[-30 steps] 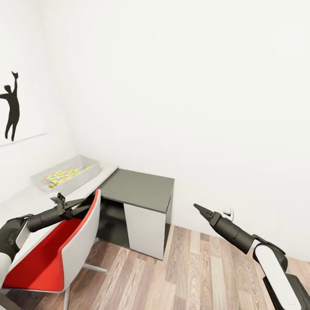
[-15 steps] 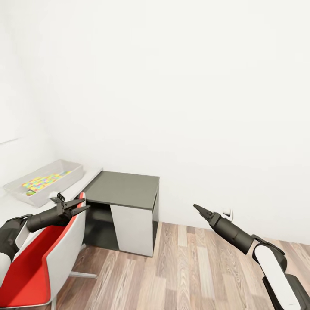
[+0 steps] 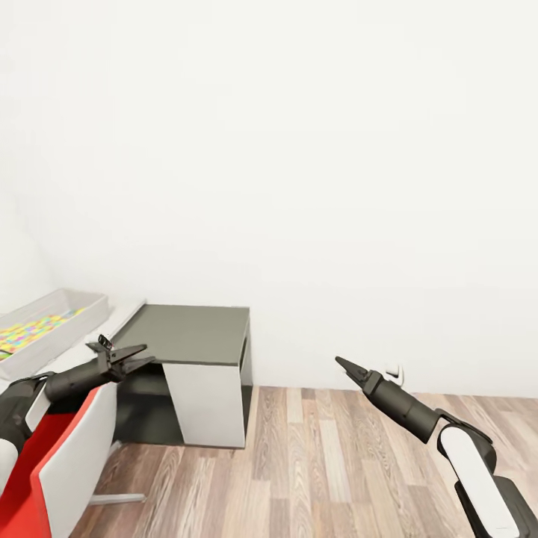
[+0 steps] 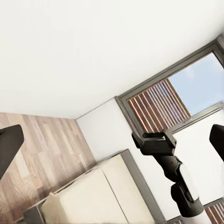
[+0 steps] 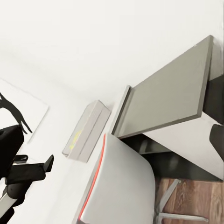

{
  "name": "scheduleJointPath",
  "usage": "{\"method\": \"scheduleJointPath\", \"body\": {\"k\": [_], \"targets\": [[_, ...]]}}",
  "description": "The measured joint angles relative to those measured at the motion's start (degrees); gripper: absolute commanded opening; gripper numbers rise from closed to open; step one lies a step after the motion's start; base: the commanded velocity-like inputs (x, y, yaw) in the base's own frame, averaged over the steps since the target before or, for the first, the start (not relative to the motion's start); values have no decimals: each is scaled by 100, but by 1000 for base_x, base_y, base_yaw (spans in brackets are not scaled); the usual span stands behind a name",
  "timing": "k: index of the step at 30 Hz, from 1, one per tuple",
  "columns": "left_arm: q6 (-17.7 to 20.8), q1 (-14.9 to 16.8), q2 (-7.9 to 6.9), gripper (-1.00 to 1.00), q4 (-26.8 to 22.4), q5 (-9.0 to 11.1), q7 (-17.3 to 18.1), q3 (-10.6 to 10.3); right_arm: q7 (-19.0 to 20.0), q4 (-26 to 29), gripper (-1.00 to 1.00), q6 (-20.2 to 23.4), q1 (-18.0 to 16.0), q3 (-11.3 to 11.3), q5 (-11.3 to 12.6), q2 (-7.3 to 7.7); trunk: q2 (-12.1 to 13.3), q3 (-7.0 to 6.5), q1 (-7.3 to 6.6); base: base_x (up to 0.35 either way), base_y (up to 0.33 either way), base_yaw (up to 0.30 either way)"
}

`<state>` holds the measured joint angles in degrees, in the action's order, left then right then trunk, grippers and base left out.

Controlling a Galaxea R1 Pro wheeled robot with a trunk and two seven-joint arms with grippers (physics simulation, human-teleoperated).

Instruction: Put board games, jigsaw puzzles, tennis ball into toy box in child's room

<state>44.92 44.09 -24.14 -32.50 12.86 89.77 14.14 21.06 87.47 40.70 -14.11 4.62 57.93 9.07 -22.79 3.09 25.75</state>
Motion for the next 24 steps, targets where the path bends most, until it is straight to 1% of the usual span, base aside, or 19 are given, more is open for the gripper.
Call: {"method": "scheduleJointPath", "body": {"k": [12,16,22,24], "targets": [[0,0,2,100,0,0,0,0,0,-34,100,0,0,-24,-3,0,0,-37,0,-1,0,-270],[0,0,1,100,-1,-2,1,1,-1,-40,100,-4,1,-28,-40,-1,1,-50,1,-119,79,-252],[0,-2,3,100,-3,0,1,-1,-9,-38,100,-2,0,-23,-372,-14,2,-56,1,-146,102,-57],[0,-2,5,100,-3,1,1,-4,-9,-32,100,-2,-1,-22,-414,-16,2,-57,2,-184,109,3]]}}
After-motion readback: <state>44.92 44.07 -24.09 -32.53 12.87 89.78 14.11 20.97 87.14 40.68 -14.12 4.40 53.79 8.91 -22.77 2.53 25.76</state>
